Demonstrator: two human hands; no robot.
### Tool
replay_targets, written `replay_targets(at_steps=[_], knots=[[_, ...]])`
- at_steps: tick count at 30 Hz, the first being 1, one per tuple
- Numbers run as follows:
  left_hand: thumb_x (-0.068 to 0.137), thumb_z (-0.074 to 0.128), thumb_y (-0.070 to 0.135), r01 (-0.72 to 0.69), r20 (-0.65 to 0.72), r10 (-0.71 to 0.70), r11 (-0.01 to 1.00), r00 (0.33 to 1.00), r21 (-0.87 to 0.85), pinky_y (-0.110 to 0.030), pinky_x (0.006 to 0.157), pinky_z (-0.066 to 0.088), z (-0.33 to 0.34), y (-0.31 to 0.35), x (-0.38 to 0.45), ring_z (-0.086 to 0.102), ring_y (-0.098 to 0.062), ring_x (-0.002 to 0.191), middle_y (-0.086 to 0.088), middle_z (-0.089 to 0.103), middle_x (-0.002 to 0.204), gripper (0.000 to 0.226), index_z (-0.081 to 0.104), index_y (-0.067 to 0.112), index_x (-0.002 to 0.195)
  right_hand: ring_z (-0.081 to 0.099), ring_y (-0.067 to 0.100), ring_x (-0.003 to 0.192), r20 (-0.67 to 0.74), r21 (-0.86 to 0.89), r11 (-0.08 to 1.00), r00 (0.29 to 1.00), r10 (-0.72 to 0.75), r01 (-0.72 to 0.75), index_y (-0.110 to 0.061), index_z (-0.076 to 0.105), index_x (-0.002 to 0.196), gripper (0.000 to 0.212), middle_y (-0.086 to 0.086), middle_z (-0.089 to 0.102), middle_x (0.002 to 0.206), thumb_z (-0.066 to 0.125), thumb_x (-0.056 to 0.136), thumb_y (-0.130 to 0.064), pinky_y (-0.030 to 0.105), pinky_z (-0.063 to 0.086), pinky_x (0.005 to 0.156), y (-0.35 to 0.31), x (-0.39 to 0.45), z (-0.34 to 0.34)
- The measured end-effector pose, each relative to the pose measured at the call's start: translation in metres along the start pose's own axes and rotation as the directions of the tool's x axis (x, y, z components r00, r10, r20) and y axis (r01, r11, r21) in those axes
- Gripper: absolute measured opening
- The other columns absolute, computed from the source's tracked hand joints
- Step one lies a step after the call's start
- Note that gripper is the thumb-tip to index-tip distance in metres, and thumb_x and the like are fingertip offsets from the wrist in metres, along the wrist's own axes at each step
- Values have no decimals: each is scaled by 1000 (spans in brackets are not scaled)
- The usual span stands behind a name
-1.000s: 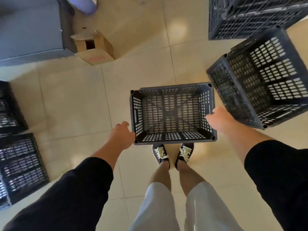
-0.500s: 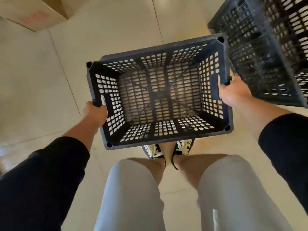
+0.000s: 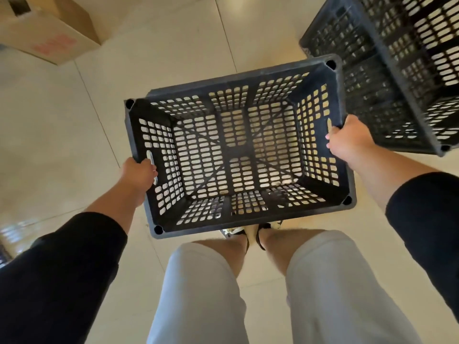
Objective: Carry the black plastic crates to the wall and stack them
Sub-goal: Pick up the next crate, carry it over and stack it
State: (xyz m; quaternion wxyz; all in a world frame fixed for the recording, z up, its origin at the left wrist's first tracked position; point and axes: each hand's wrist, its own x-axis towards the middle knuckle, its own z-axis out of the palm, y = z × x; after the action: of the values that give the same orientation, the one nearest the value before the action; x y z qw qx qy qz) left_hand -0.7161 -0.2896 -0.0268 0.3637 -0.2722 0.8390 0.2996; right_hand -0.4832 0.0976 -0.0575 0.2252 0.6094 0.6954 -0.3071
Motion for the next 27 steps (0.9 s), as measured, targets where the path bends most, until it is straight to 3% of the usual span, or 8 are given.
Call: replay_targets(at_steps=[8, 11, 14, 18, 24, 27], knots=[[105, 52, 15, -106, 79, 98, 989, 992, 107, -33, 66, 47, -82, 70, -140, 57, -20, 68, -8, 63, 84, 18, 62, 2, 113, 67, 41, 104, -17, 126, 981, 989, 149, -146, -6, 52, 120, 26, 19, 66, 115, 49, 101, -24, 56, 57, 92, 31, -125, -117], [105, 55, 21, -182, 104, 167, 972, 980, 152, -38, 74, 51, -119, 109, -195, 60, -23, 72, -8, 66, 83, 18, 64, 5, 106, 73, 37, 95, -36, 204, 959, 977, 208, -197, -14, 57, 120, 28, 13, 71, 112, 53, 99, -31, 54, 62, 84, 49, -179, -160], [105, 55, 23, -262, 151, 238, 949, 960, 175, -42, 77, 51, -150, 143, -248, 59, -26, 73, -10, 65, 81, 19, 63, 7, 100, 72, 38, 93, -46, 283, 934, 969, 243, -221, -10, 60, 117, 24, 15, 71, 105, 54, 99, -25, 54, 61, 86, 62, -240, -203], [108, 52, 24, -360, 211, 319, 911, 924, 202, -38, 71, 50, -178, 173, -320, 55, -23, 67, -10, 61, 79, 22, 60, 9, 95, 73, 35, 89, -70, 420, 863, 938, 340, -282, -22, 57, 111, 25, 7, 70, 99, 52, 95, -41, 54, 63, 78, 84, -325, -242], [109, 53, 26, -502, 303, 437, 845, 847, 187, -34, 68, 52, -205, 204, -408, 58, -20, 68, -6, 62, 80, 19, 59, 12, 97, 71, 37, 89, -175, 531, 808, 900, 400, -256, -11, 61, 121, 29, 15, 70, 105, 63, 97, -29, 55, 61, 83, 106, -443, -300], [109, 52, 22, -569, 370, 476, 797, 798, 201, -32, 64, 49, -205, 211, -437, 53, -19, 63, -7, 59, 77, 20, 60, 6, 100, 69, 37, 89, -212, 590, 769, 872, 441, -245, -11, 59, 116, 23, 14, 68, 102, 59, 101, -28, 46, 58, 79, 123, -488, -317]])
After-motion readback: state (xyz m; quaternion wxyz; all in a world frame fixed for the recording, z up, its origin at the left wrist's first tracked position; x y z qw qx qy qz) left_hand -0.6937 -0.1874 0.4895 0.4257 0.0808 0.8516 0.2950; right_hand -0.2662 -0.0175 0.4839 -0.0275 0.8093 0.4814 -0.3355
